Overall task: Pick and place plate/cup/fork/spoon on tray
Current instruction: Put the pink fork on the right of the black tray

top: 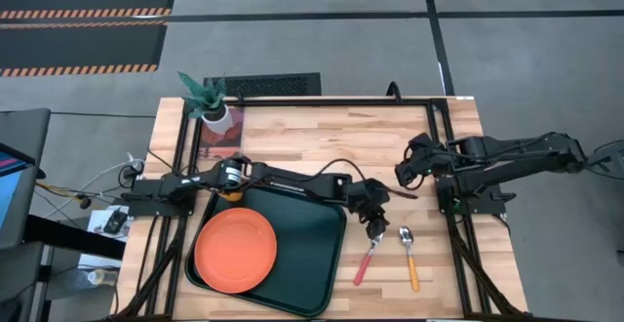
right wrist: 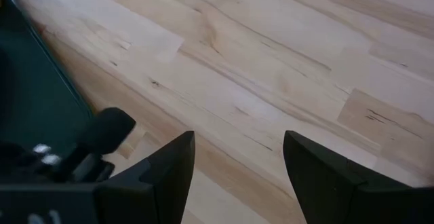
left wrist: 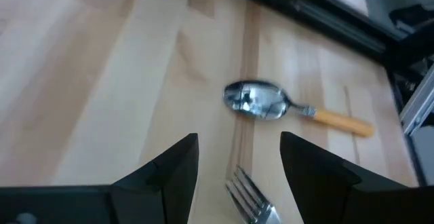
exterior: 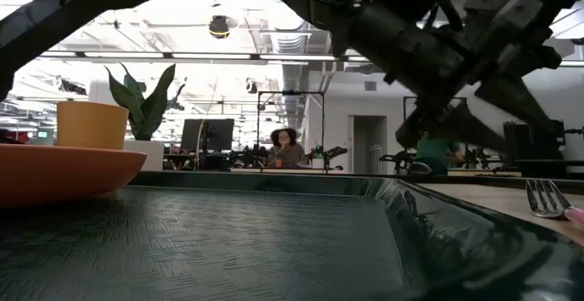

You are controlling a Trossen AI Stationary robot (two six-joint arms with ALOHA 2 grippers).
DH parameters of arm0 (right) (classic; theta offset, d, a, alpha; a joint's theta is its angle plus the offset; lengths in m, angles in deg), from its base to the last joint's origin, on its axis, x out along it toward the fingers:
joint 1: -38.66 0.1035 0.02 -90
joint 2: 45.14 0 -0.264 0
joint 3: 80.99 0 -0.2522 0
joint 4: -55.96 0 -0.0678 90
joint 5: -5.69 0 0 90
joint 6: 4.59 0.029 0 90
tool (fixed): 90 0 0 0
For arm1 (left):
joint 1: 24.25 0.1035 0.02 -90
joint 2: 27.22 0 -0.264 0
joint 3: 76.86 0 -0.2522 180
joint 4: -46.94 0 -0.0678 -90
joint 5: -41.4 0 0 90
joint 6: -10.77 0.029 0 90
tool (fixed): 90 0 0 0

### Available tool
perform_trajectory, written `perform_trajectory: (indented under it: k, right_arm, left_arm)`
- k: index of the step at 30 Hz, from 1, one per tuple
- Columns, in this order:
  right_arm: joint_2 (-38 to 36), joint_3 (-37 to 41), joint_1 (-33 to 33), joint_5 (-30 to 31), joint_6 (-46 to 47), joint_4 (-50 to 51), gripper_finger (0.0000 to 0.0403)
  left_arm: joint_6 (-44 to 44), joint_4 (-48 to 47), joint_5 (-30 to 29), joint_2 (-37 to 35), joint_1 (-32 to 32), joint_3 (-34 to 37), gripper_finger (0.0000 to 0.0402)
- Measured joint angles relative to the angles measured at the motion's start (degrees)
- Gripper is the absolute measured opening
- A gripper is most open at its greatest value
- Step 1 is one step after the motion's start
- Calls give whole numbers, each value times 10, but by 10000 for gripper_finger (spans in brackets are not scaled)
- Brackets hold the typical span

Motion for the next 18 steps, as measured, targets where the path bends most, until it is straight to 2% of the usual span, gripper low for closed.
perform_trajectory:
  k: [2, 18]
  right_arm:
    - [0, 0, 2, 0, 0, 1, 250]
    - [0, 0, 3, 2, 3, 5, 250]
  left_arm:
    - [4, -6, 12, 1, 0, 2, 194]
    - [115, 6, -26, 5, -25, 19, 194]
